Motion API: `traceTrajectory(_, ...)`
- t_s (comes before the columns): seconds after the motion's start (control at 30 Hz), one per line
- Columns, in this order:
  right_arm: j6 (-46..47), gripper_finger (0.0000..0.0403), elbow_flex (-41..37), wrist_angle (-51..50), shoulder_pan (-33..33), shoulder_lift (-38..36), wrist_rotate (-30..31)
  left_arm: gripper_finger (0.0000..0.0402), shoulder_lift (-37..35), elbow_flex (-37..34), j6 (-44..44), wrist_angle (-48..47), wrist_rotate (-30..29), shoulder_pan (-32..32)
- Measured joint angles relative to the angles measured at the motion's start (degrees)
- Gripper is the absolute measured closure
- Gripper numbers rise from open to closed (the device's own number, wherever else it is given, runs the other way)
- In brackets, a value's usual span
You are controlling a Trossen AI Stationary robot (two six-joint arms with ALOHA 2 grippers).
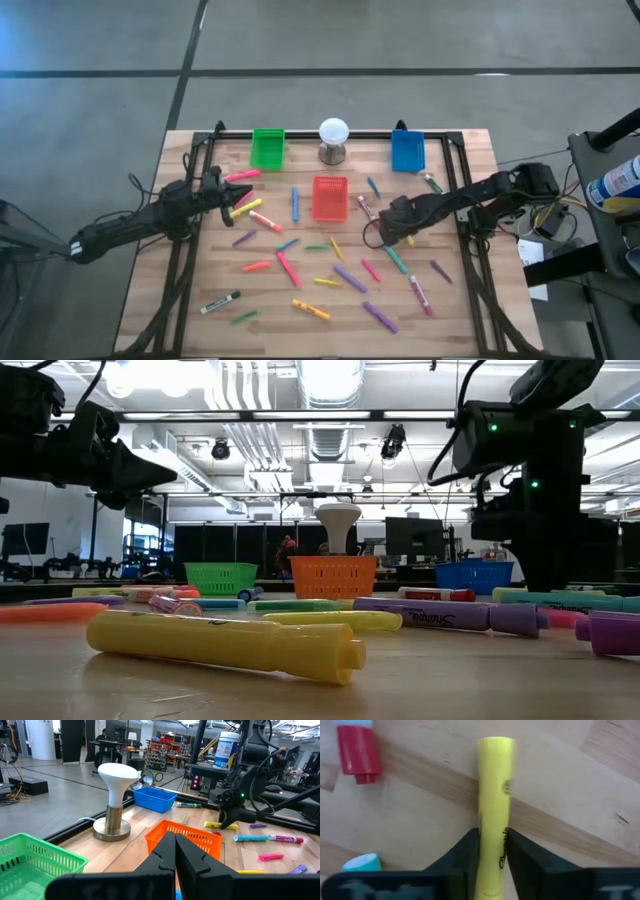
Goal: Pick & Place Markers
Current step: Put the top yellow highlighter into the blue bin
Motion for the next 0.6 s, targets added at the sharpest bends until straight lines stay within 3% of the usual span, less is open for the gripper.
traceTrajectory(0.1,-2.1,0.0349,-0.2,0.5,0.0,-1.4,-0.1,0.0399,0.0,0.0,0.0,0.0,0.0,0.0)
traceTrajectory(0.6,-11.3,0.0339,-0.2,1.7,-2.4,-16.5,1.6,0.0399,0.0,0.0,0.0,0.0,0.0,0.0)
